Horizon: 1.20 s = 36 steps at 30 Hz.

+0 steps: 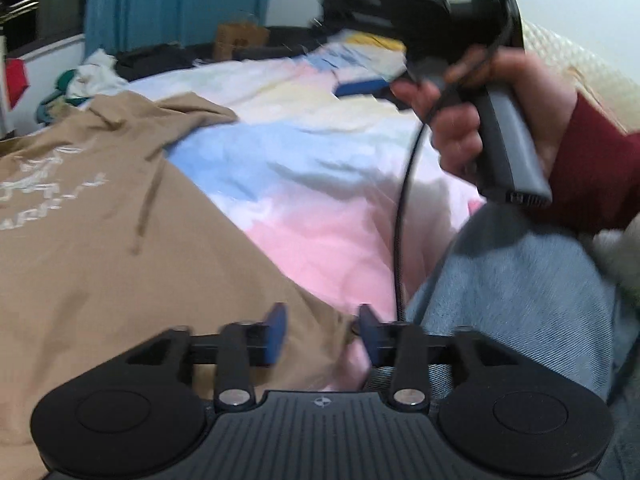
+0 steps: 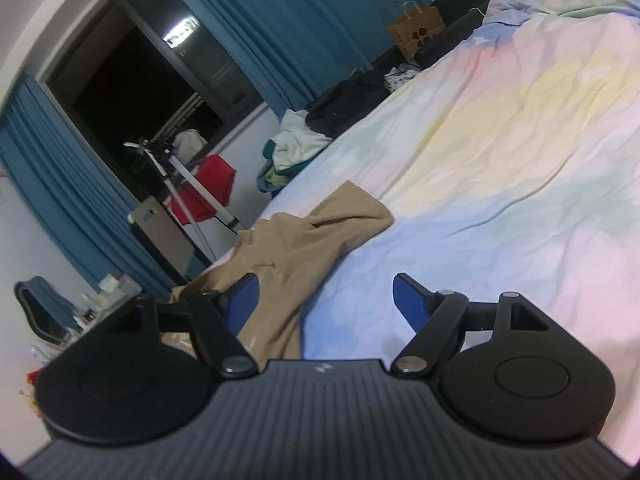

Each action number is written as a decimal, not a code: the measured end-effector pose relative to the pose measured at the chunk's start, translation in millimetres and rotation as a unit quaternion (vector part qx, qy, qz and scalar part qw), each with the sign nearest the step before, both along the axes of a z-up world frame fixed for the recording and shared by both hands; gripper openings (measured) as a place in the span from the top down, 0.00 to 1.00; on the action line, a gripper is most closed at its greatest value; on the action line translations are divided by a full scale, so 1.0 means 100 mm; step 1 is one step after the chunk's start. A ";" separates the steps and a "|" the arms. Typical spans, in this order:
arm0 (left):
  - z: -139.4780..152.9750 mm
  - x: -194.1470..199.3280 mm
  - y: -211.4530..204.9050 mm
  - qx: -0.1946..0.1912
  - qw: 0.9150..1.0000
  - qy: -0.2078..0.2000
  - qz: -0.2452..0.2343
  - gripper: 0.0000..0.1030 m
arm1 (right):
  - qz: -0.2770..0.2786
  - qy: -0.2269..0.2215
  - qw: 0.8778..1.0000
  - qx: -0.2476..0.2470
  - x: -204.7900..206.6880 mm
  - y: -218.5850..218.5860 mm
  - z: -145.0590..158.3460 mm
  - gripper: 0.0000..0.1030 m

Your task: Fold clothes

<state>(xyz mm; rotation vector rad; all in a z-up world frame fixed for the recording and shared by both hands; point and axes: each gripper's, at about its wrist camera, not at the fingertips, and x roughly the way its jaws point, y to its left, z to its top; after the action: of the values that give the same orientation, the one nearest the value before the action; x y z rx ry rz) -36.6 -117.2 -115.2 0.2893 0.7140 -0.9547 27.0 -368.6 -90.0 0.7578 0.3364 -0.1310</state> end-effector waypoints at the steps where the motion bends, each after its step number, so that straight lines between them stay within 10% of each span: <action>1: 0.06 -0.01 0.07 -0.001 1.000 0.000 0.010 0.49 | 0.001 -0.001 1.000 0.001 -0.01 0.00 0.00 0.26; 8: 0.54 0.17 0.99 0.017 0.991 0.002 0.133 0.39 | 0.057 0.014 0.998 0.010 0.10 0.13 -0.04 0.26; 12: 0.78 0.48 1.81 0.046 0.962 -0.012 0.268 0.29 | 0.126 0.062 0.990 -0.009 0.27 0.40 -0.13 0.26; 18: 0.82 0.86 2.70 -0.019 0.914 0.017 0.404 0.29 | 0.203 0.125 0.970 -0.038 0.32 0.83 -0.21 0.26; 22: 0.70 0.96 2.73 0.067 0.894 -0.034 0.442 0.29 | 0.233 0.167 0.957 -0.050 0.27 1.05 -0.24 0.26; 33: 0.36 0.98 2.71 0.125 0.917 0.053 0.375 0.44 | 0.292 0.249 0.920 -0.082 0.16 1.45 -0.39 0.27; 36: 0.35 0.94 2.67 0.116 0.922 0.068 0.362 0.63 | 0.314 0.257 0.909 -0.097 0.13 1.55 -0.38 0.51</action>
<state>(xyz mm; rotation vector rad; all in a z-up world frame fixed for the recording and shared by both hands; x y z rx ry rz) 57.0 149.6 -80.5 0.1427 0.9706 -0.1817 40.2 -213.8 -127.9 0.3766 1.0404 0.2492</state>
